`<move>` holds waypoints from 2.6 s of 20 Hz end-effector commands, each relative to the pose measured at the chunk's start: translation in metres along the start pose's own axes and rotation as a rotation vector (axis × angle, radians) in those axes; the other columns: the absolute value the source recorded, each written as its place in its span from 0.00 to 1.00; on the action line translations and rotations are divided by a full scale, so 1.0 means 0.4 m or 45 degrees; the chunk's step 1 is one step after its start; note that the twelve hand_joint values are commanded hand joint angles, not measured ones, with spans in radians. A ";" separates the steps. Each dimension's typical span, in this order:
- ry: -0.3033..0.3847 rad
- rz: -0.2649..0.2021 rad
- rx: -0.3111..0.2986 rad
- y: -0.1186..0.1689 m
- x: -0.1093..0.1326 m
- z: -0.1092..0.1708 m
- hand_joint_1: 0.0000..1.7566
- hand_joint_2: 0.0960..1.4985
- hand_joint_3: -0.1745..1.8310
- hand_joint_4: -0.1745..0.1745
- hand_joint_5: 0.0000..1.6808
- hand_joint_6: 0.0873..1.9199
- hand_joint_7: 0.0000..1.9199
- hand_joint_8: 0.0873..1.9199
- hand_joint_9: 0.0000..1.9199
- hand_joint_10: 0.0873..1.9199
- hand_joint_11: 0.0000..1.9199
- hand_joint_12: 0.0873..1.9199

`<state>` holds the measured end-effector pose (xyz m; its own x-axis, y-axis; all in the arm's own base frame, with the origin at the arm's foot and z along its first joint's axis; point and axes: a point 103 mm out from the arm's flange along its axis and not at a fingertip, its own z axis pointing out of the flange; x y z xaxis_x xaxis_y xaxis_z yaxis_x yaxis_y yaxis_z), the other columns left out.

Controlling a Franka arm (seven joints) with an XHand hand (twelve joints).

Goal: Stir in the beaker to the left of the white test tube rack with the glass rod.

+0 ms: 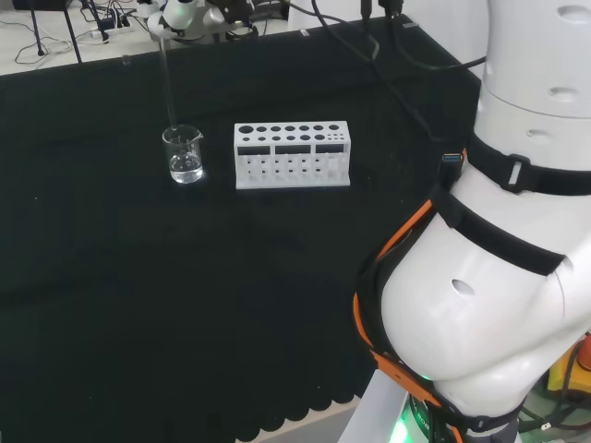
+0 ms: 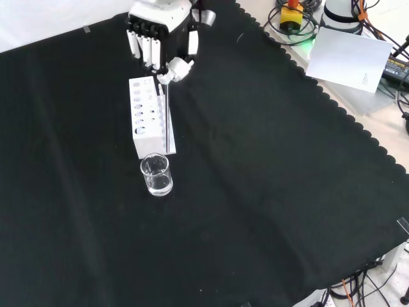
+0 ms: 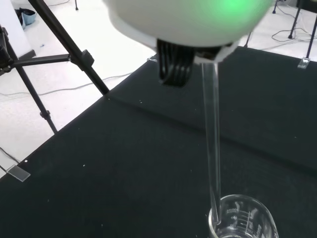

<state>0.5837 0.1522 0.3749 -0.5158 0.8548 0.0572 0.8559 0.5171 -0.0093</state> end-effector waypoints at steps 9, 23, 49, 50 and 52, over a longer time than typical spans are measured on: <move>0.012 -0.027 0.015 0.099 -0.072 0.041 0.76 0.31 0.54 0.00 0.77 0.22 0.67 0.53 0.91 0.32 0.78 0.49; 0.017 -0.010 0.069 0.106 -0.144 0.129 0.76 0.31 0.55 0.00 0.77 0.22 0.67 0.53 0.91 0.32 0.78 0.49; 0.031 -0.034 0.140 0.057 -0.071 0.227 0.76 0.30 0.55 0.00 0.77 0.22 0.67 0.53 0.92 0.31 0.78 0.49; 0.030 -0.040 0.141 0.065 -0.058 0.226 0.76 0.30 0.55 0.00 0.77 0.22 0.67 0.53 0.92 0.31 0.78 0.49; 0.030 -0.050 0.145 0.082 -0.037 0.226 0.76 0.30 0.55 0.00 0.77 0.22 0.67 0.53 0.92 0.31 0.78 0.49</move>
<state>0.6148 0.1401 0.2844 -0.5325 0.8425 0.0819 0.8344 0.5387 -0.1168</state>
